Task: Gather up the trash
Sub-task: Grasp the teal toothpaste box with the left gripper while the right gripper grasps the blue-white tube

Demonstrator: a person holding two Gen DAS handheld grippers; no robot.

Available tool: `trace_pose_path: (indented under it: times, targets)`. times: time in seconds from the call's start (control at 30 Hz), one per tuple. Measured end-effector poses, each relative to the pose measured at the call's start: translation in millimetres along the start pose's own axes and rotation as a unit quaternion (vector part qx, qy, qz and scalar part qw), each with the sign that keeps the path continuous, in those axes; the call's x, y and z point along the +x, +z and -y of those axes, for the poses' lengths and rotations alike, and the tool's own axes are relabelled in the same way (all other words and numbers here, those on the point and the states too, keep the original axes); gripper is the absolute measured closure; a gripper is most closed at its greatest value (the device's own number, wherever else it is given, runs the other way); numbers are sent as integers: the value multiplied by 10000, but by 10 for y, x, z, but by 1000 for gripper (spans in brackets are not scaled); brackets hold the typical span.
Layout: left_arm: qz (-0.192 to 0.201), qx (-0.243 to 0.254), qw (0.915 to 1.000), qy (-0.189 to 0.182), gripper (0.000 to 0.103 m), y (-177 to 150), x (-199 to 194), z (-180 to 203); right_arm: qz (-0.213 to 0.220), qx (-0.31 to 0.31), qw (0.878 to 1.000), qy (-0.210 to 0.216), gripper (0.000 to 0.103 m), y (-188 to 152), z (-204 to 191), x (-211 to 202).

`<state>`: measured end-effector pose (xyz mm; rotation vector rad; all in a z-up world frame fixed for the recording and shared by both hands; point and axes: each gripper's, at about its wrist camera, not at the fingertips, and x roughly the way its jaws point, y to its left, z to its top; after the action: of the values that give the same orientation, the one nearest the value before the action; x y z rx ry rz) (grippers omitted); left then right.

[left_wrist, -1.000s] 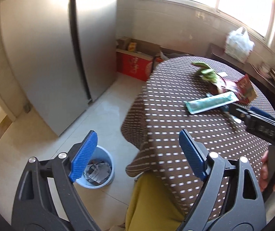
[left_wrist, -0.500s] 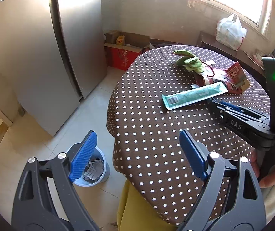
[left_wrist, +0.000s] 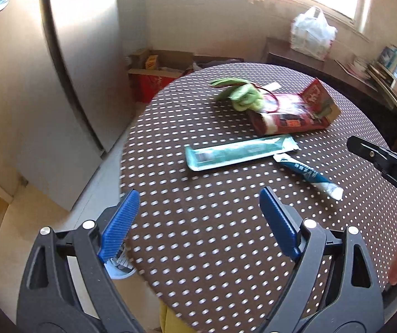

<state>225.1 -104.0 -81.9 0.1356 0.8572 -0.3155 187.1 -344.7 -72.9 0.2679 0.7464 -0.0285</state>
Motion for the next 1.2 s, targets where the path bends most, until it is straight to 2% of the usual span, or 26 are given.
trace_pose_path:
  times: [0.03,0.07,0.13,0.2,0.33,0.43,0.47,0.53,0.57,0.8,0.97,1.03,1.13,1.2]
  targets:
    - [-26,20,10000,8,16,13,24,27,-53,27,10000,24,95,-4,33,15]
    - [-51,47,10000,8,16,25,49,60,-148,44,9999,57,68,-25,61,37]
    - [-73,84,9999,-36,16,31,72,101,-244,-20,9997,-53,34,-35,57,97]
    - [-103,128,9998,-79,16,16,88,127,-276,-210,9993,-154,34,-59,43,184]
    - [-205,109,9997,-23,16,-10,153,122,-665,-319,9972,-82,35,-130,-37,495]
    - [-275,78,9996,6,16,-25,194,84,-792,-516,9954,-160,58,-173,-123,620]
    - [-285,100,9995,9,16,-27,206,75,-711,-634,9952,-234,74,-181,-159,631]
    - [-291,184,9994,12,14,-21,225,83,-704,-606,9954,-230,79,-169,-153,663]
    - [-279,277,9992,35,14,-16,234,102,-710,-405,9965,-169,82,-154,-107,658]
    - [-215,853,9960,-161,13,163,426,224,-536,161,9984,-74,85,-118,150,389]
    - [-435,1242,9911,-178,13,313,745,366,-431,351,9978,-365,85,-124,253,214]
    - [-312,1413,9892,-210,11,353,811,411,-482,455,9967,-459,85,-164,316,210]
    - [-404,1379,9886,-445,11,455,903,388,-537,537,9954,-591,85,-193,372,212]
    - [-521,1271,9878,-739,13,501,970,351,-579,621,9944,-635,85,-207,411,227]
